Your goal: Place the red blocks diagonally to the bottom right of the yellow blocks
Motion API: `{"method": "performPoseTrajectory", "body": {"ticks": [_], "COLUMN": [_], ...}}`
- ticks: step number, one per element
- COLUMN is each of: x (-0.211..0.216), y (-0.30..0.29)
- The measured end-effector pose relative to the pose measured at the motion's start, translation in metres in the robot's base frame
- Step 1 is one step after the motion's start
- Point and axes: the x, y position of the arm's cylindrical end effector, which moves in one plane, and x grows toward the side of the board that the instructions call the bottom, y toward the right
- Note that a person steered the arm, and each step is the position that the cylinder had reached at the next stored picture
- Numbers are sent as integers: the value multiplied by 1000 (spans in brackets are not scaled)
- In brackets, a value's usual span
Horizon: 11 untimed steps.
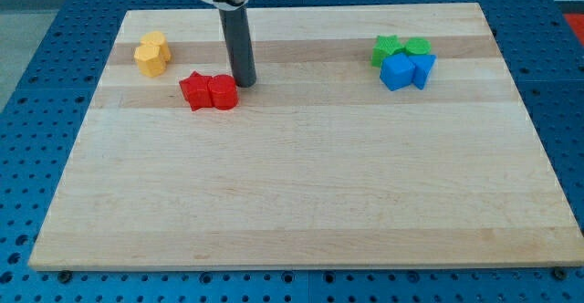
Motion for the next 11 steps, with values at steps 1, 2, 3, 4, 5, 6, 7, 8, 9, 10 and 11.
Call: {"method": "performPoseTrajectory", "body": {"ticks": [1,2,3,4,5,6,7,8,9,10,11], "x": [44,34,-15,-16,22,56,55,49,20,17,61], "y": [0,7,-14,-118,-127,-81,-109,-148,-122,-59,-28]}}
